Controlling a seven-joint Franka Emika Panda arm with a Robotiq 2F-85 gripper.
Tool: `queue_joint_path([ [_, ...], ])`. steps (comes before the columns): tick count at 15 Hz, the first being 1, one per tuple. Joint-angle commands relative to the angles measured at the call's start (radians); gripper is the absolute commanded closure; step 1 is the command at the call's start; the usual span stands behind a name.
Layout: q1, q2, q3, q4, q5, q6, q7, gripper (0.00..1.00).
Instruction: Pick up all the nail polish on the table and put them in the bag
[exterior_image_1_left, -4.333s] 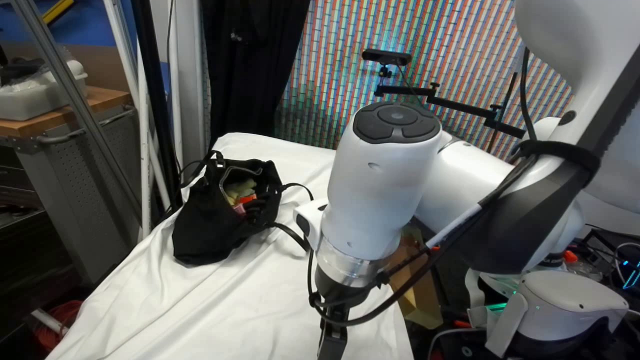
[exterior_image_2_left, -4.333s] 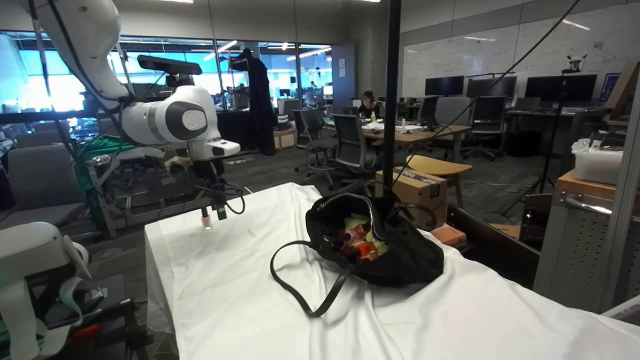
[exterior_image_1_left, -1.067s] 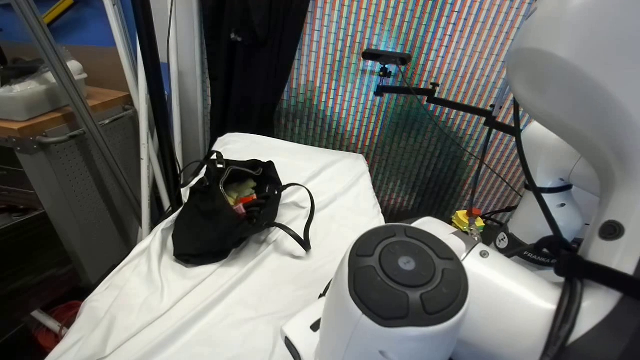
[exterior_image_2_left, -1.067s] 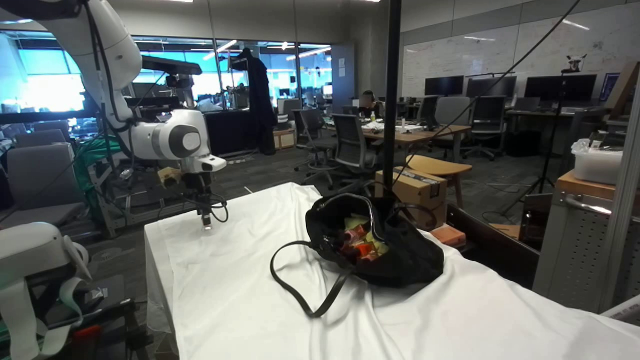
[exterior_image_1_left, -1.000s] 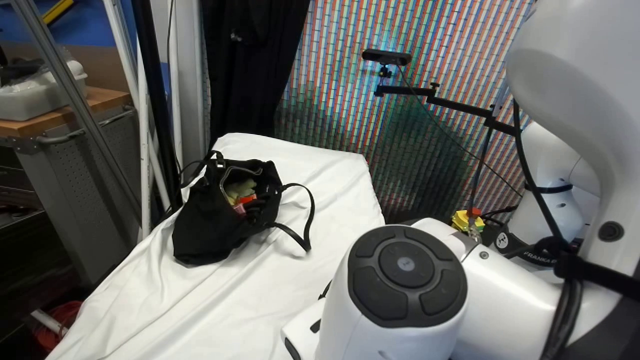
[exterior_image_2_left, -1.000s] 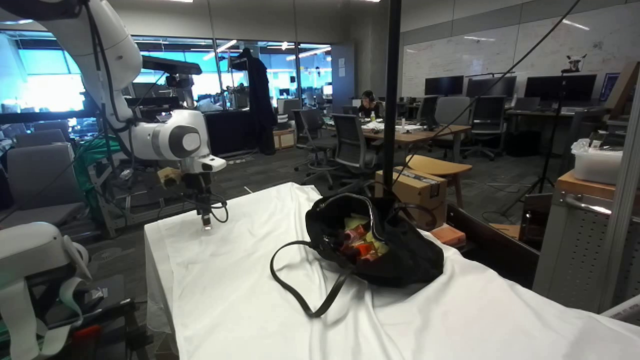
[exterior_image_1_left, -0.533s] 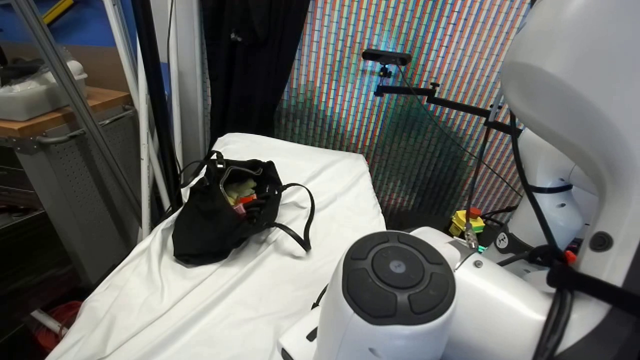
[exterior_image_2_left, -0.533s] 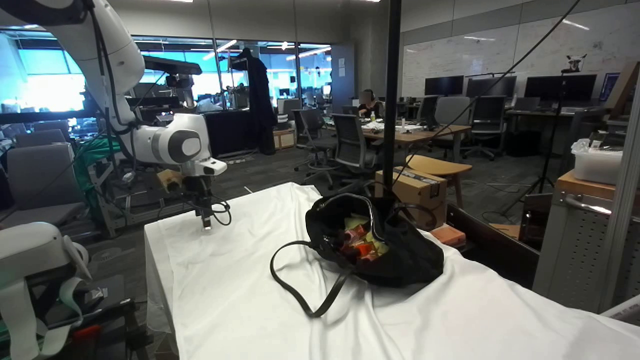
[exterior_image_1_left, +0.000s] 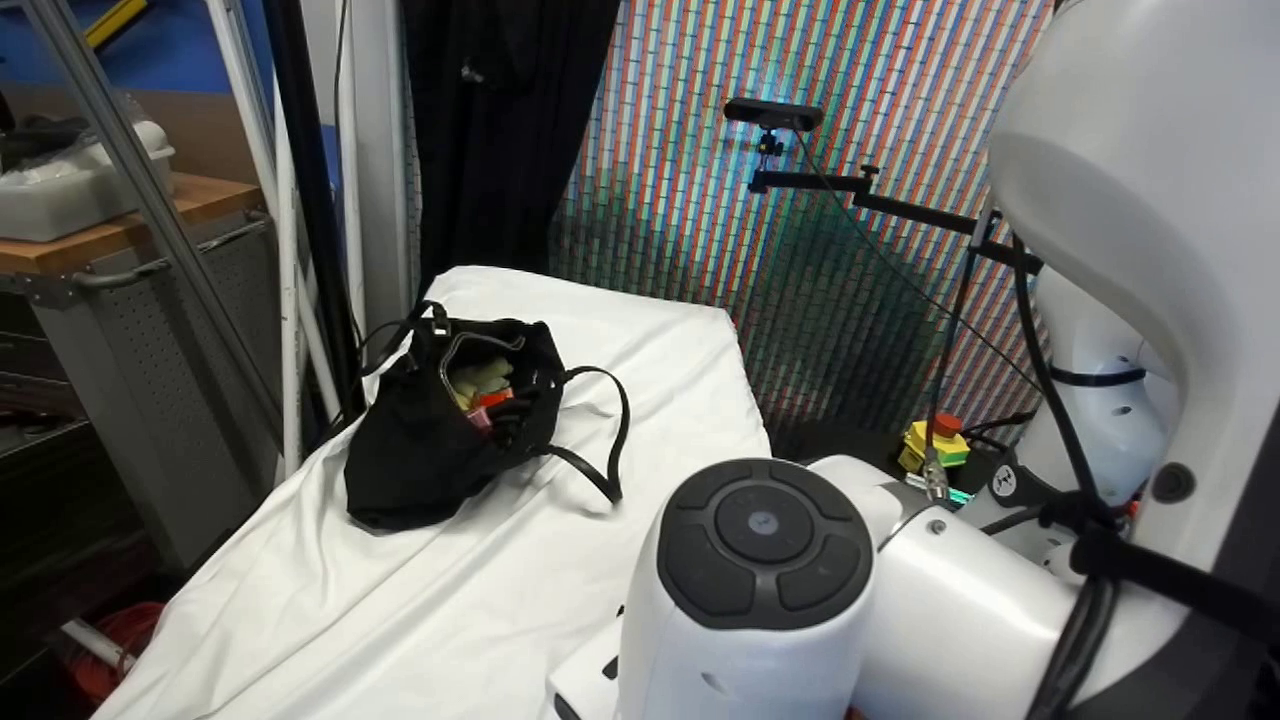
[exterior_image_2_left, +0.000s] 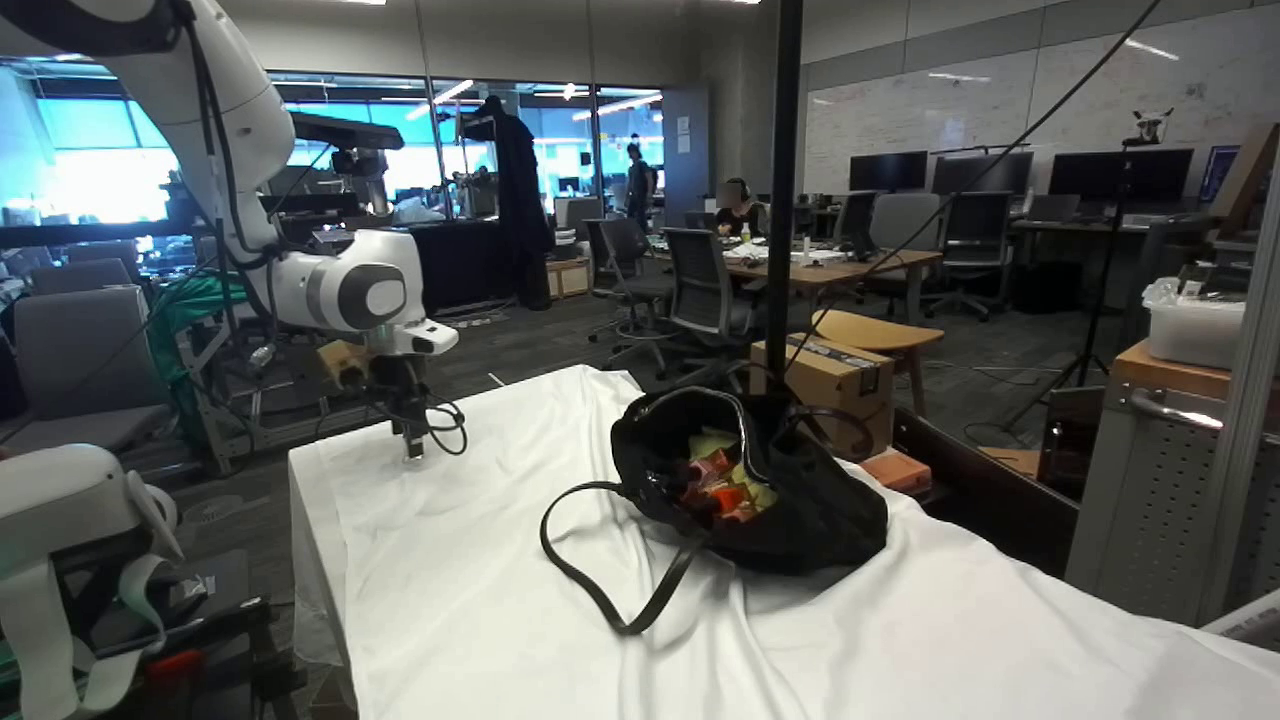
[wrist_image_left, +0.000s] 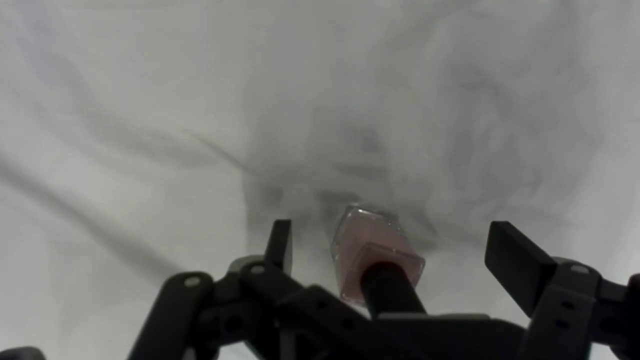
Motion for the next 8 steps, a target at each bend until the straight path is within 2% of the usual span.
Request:
queue_joint_path([
  [1, -0.012, 0.019, 0.007, 0.022, 0.038, 0.009, -0.041, 0.0],
  [8, -0.009, 0.026, 0.005, 0.029, 0.039, 0.0, -0.041, 0.0],
])
